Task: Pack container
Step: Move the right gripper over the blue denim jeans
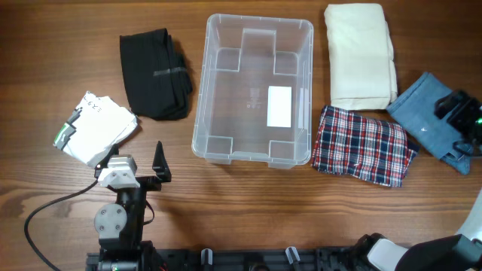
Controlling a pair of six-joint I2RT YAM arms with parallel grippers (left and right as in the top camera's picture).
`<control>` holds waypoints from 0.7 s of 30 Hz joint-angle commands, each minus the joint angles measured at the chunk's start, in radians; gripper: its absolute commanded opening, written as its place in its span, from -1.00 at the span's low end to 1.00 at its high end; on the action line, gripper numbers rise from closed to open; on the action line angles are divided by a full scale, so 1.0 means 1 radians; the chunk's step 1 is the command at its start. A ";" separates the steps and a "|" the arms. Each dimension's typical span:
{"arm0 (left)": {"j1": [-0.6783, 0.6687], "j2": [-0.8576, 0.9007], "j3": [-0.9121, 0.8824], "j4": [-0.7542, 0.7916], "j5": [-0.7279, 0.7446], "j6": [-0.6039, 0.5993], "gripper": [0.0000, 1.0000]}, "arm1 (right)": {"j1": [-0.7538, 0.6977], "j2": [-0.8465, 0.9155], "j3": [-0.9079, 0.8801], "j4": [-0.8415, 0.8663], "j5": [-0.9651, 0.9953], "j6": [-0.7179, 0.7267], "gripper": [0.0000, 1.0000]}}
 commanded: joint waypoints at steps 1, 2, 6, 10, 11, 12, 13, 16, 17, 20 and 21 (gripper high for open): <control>-0.006 -0.005 -0.008 0.001 0.008 0.019 1.00 | -0.031 0.010 0.049 -0.007 0.016 0.038 0.99; -0.006 -0.005 -0.008 0.001 0.008 0.019 1.00 | -0.031 0.016 0.049 -0.014 0.017 0.036 0.99; -0.006 -0.005 -0.008 0.001 0.008 0.019 1.00 | -0.031 0.065 0.049 -0.046 0.016 0.033 0.99; -0.006 -0.005 -0.008 0.001 0.008 0.019 0.99 | -0.058 0.129 0.049 -0.045 0.016 0.007 0.99; -0.006 -0.005 -0.008 0.001 0.008 0.019 0.99 | -0.073 0.143 0.049 -0.045 0.016 0.009 1.00; -0.006 -0.005 -0.008 0.001 0.008 0.019 0.99 | -0.089 0.158 0.049 -0.044 0.016 0.010 0.99; -0.006 -0.005 -0.008 0.001 0.008 0.019 0.99 | -0.107 0.175 0.049 -0.042 0.016 0.011 1.00; -0.006 -0.005 -0.008 0.001 0.008 0.019 0.99 | -0.143 0.219 0.049 -0.019 0.008 0.011 0.99; -0.006 -0.005 -0.008 0.001 0.008 0.019 0.99 | -0.151 0.233 0.049 -0.010 0.005 0.014 1.00; -0.006 -0.005 -0.008 0.001 0.008 0.019 0.99 | -0.169 0.263 0.049 0.026 0.005 0.017 1.00; -0.006 -0.005 -0.008 0.001 0.008 0.019 0.99 | -0.176 0.273 0.049 0.039 0.007 0.017 0.99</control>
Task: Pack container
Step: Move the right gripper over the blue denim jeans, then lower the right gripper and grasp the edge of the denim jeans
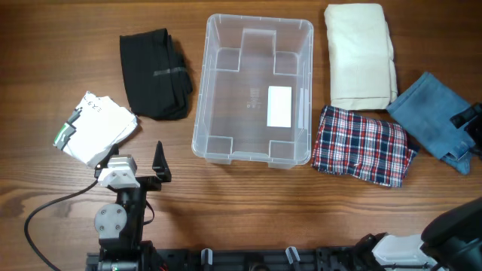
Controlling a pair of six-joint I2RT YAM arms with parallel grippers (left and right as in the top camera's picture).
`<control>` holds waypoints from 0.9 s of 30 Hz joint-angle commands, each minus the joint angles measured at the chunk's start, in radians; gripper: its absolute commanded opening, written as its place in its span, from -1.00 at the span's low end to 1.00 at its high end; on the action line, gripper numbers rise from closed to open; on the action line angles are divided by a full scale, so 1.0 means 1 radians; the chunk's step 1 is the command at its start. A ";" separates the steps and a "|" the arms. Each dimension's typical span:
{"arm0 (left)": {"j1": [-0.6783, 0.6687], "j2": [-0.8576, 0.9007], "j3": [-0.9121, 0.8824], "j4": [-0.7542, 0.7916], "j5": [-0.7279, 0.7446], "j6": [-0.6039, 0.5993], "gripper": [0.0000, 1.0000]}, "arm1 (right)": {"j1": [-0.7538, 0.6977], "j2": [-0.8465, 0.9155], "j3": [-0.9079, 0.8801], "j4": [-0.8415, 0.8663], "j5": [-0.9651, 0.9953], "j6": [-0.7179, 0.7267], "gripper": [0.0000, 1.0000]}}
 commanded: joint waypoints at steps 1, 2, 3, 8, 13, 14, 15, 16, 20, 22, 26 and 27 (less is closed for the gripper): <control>-0.006 -0.005 -0.008 0.001 0.008 0.019 1.00 | -0.025 0.046 0.014 0.037 0.010 0.001 1.00; -0.006 -0.005 -0.008 0.001 0.008 0.019 1.00 | -0.037 0.061 0.014 0.053 0.025 0.006 0.99; -0.006 -0.005 -0.008 0.001 0.008 0.019 1.00 | -0.047 0.071 0.014 0.064 0.034 0.017 0.99; -0.006 -0.005 -0.008 0.001 0.008 0.019 1.00 | -0.111 0.132 0.014 0.171 0.063 0.016 0.99; -0.006 -0.005 -0.008 0.001 0.008 0.019 0.99 | -0.116 0.206 0.014 0.236 0.066 0.014 0.99; -0.006 -0.005 -0.008 0.001 0.008 0.019 0.99 | -0.114 0.235 0.014 0.235 0.066 0.015 0.99; -0.006 -0.005 -0.008 0.001 0.008 0.019 1.00 | -0.113 0.261 0.014 0.232 0.065 0.015 1.00; -0.006 -0.005 -0.008 0.001 0.008 0.019 0.99 | -0.113 0.280 0.014 0.227 0.066 0.015 0.99; -0.006 -0.005 -0.008 0.001 0.008 0.019 0.99 | -0.113 0.332 0.014 0.196 0.066 0.031 1.00; -0.006 -0.005 -0.008 0.001 0.008 0.019 0.99 | -0.113 0.343 0.013 0.174 0.066 0.054 0.99; -0.006 -0.005 -0.008 0.001 0.008 0.019 0.99 | -0.095 0.357 0.011 0.171 0.020 0.079 1.00; -0.006 -0.005 -0.008 0.001 0.008 0.019 0.99 | -0.084 0.358 0.008 0.171 0.020 0.078 0.99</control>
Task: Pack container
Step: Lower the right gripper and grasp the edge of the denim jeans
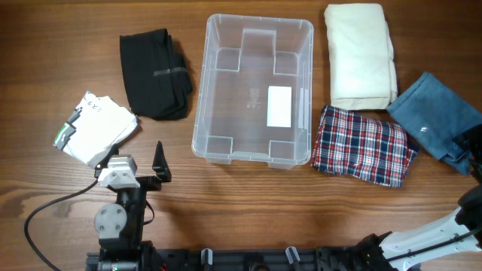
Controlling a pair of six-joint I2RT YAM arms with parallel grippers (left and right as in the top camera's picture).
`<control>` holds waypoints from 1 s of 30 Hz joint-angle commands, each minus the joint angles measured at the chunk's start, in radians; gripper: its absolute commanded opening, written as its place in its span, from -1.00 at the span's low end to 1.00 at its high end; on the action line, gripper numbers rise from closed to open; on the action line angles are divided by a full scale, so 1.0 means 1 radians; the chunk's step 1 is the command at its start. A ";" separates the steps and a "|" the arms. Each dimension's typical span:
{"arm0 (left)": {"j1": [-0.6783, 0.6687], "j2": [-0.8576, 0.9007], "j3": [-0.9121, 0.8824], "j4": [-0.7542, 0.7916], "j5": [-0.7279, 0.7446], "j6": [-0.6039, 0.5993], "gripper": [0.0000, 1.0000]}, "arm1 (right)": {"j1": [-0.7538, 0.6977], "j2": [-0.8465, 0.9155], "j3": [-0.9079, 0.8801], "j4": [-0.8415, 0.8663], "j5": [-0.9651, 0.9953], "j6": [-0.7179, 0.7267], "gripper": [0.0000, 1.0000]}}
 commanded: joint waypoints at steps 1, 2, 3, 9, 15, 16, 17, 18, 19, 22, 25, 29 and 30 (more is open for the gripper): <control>-0.006 -0.005 -0.007 0.001 0.008 0.019 0.99 | 0.040 0.028 0.006 -0.008 -0.026 0.019 1.00; -0.006 -0.005 -0.007 0.001 0.008 0.019 0.99 | 0.055 0.029 0.006 -0.008 -0.026 0.016 1.00; -0.006 -0.005 -0.007 0.001 0.008 0.019 1.00 | 0.068 0.029 0.006 -0.005 -0.025 0.012 1.00; -0.006 -0.005 -0.007 0.001 0.008 0.019 0.99 | 0.098 0.045 0.003 0.000 -0.015 0.011 0.99; -0.006 -0.005 -0.007 0.001 0.008 0.019 0.99 | 0.098 0.046 0.002 -0.001 -0.015 0.011 0.97; -0.006 -0.005 -0.007 0.001 0.008 0.019 1.00 | 0.098 0.047 0.002 -0.001 -0.015 0.010 0.85; -0.006 -0.005 -0.007 0.001 0.008 0.019 1.00 | 0.098 0.048 0.002 -0.002 -0.015 0.010 0.72; -0.006 -0.005 -0.007 0.001 0.008 0.019 0.99 | 0.098 0.051 0.002 -0.002 -0.015 0.011 0.72; -0.006 -0.005 -0.007 0.001 0.008 0.019 0.99 | 0.098 0.051 0.002 -0.005 -0.015 0.011 0.81; -0.006 -0.005 -0.007 0.001 0.008 0.019 1.00 | 0.096 0.049 0.012 -0.024 -0.016 0.011 1.00; -0.006 -0.005 -0.007 0.001 0.008 0.019 1.00 | 0.096 0.022 0.026 -0.043 0.000 0.010 0.99; -0.006 -0.005 -0.007 0.001 0.008 0.019 1.00 | 0.096 -0.034 0.026 -0.051 0.074 0.022 0.99; -0.006 -0.005 -0.007 0.001 0.008 0.019 1.00 | 0.096 -0.043 0.026 -0.047 0.068 0.021 0.99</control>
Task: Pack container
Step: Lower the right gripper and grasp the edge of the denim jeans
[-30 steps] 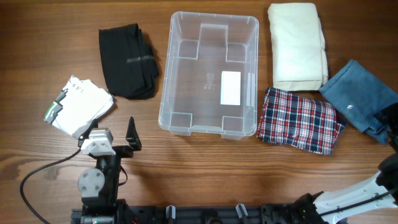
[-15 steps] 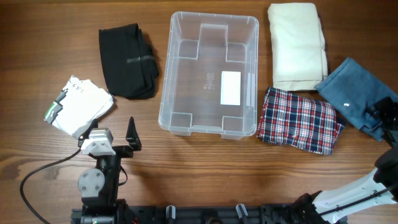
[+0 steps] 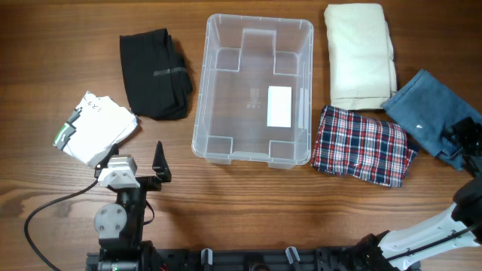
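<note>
A clear plastic container (image 3: 252, 90) stands empty in the middle of the table. Left of it lie a black folded garment (image 3: 154, 74) and a white printed folded item (image 3: 94, 129). On the right are a cream folded cloth (image 3: 360, 54), a plaid cloth (image 3: 363, 144) and a blue denim cloth (image 3: 429, 113). My right gripper (image 3: 467, 140) sits at the blue cloth's near right corner, its jaws too dark and small to read. Near the front edge my left gripper (image 3: 135, 162) rests open beside the white item, with nothing in it.
The wooden table (image 3: 248, 203) carries only these things. The plaid cloth touches the container's right wall and lies against the blue cloth. A cable (image 3: 53, 207) loops at the front left beside the left arm's base.
My right gripper was almost out of view at the right edge. It now sits over the blue cloth's near right corner. The blue cloth's left corner lies slightly further left. The left arm is unchanged.
My right gripper was first on top of the blue cloth, then nearer its right edge, then nearly out of view at the frame's edge. It is now back at the cloth's near corner. All other cloths, the container and the left arm have stayed put.
</note>
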Controlling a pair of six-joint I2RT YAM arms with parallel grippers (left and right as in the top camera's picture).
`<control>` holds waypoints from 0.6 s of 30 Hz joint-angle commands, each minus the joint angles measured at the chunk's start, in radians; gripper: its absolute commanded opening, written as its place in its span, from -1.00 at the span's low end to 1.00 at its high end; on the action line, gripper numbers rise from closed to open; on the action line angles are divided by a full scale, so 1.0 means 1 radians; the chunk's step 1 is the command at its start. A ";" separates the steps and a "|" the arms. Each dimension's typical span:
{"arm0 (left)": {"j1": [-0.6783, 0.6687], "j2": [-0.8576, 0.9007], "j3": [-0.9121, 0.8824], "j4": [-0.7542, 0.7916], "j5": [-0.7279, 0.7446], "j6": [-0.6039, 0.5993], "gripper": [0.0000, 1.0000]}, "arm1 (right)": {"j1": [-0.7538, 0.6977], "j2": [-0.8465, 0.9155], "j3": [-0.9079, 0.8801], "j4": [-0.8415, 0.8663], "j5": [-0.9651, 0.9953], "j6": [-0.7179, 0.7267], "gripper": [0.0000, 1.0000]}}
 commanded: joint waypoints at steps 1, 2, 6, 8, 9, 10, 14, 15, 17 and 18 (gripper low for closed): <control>-0.006 -0.005 -0.007 0.001 0.008 0.019 1.00 | 0.013 -0.047 0.010 0.002 0.003 0.002 0.99; -0.006 -0.005 -0.007 0.001 0.008 0.019 1.00 | 0.013 -0.047 0.010 0.006 -0.022 -0.005 0.99; -0.006 -0.005 -0.007 0.001 0.008 0.019 1.00 | 0.013 -0.050 0.010 0.006 -0.039 -0.005 1.00; -0.006 -0.005 -0.007 0.001 0.008 0.019 0.99 | 0.013 -0.062 0.010 0.011 -0.048 -0.015 1.00; -0.006 -0.005 -0.007 0.001 0.008 0.019 0.99 | 0.013 -0.071 0.010 0.018 -0.074 -0.036 0.99; -0.006 -0.005 -0.007 0.001 0.008 0.019 1.00 | 0.013 -0.083 0.010 0.024 -0.093 -0.043 0.99; -0.006 -0.005 -0.007 0.001 0.008 0.019 0.99 | 0.013 -0.110 0.010 0.069 -0.220 -0.116 1.00; -0.006 -0.005 -0.007 0.001 0.008 0.019 1.00 | 0.014 -0.109 0.008 0.074 -0.246 -0.124 0.99; -0.006 -0.005 -0.007 0.001 0.008 0.019 0.99 | 0.015 -0.108 -0.003 0.087 -0.230 -0.114 0.99; -0.006 -0.005 -0.007 0.001 0.008 0.019 0.99 | 0.015 -0.106 -0.005 0.090 -0.209 -0.089 0.99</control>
